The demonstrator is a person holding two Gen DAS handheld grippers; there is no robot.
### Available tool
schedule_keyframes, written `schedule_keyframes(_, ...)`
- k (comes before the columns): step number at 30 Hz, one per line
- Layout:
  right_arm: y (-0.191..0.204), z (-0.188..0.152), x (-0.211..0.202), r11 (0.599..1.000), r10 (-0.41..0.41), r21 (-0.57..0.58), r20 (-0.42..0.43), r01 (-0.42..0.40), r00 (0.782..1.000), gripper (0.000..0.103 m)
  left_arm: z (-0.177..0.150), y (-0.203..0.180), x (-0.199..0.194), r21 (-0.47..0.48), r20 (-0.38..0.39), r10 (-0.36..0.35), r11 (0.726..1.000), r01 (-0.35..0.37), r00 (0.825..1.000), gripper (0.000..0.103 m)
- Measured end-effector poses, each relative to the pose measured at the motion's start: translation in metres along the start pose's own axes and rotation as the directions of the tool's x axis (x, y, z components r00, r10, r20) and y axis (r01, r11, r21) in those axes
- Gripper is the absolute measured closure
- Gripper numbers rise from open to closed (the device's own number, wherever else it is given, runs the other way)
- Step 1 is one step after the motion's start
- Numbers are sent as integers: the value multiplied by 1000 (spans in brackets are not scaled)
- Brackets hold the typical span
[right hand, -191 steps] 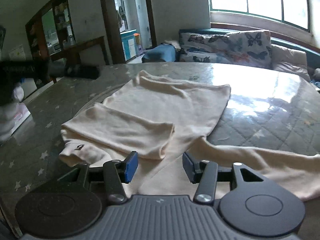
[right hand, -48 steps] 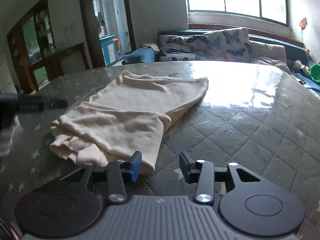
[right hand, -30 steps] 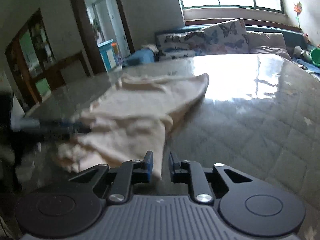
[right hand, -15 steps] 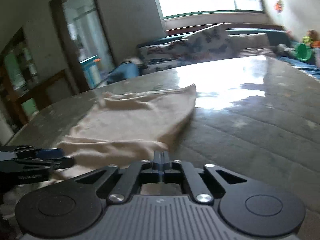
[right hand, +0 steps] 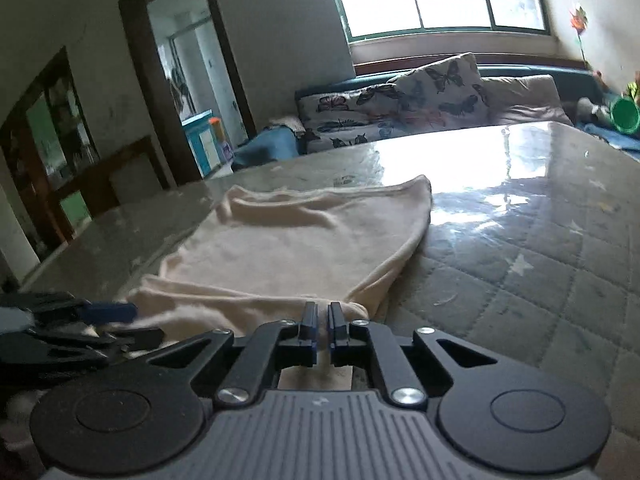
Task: Fold clothes
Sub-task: 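Grasp the folded shirt edge with the right gripper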
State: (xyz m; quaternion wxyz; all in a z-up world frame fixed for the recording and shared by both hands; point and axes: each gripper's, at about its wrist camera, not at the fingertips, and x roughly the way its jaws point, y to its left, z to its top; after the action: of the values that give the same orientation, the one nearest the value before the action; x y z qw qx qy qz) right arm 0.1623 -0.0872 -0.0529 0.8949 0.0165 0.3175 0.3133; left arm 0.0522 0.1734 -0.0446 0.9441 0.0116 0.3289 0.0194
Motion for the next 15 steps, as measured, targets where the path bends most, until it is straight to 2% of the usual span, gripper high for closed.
schedule_keyframes(4, 6, -2, 1, 999, -37, -38, -7, 37, 999, 97, -2, 6, -6, -8, 3, 7, 1000, -7, 1000, 51)
schedule_keyframes(6, 13, -3, -2, 993, -64, -94, 13, 65, 998, 90, -4, 8, -9, -11, 6, 8, 1000, -8, 1000, 50)
schedule_keyframes(7, 15, -3, -2, 992, -65, -107, 15, 66, 998, 90, -5, 9, -11, -13, 7, 8, 1000, -8, 1000, 50)
schedule_keyframes(11, 12, -5, 6, 995, -60, -78, -4, 60, 998, 88, -8, 10, -18, -11, 8, 5, 1000, -4, 1000, 49)
schedule_keyframes(14, 13, -7, 8, 992, -72, -99, 4, 72, 997, 89, -12, 11, -24, -5, 10, -2, 1000, 2, 1000, 48)
schedule_keyframes(15, 13, -7, 7, 992, -75, -100, 7, 76, 997, 96, -13, 11, -25, -2, 9, -5, 1000, 5, 1000, 48)
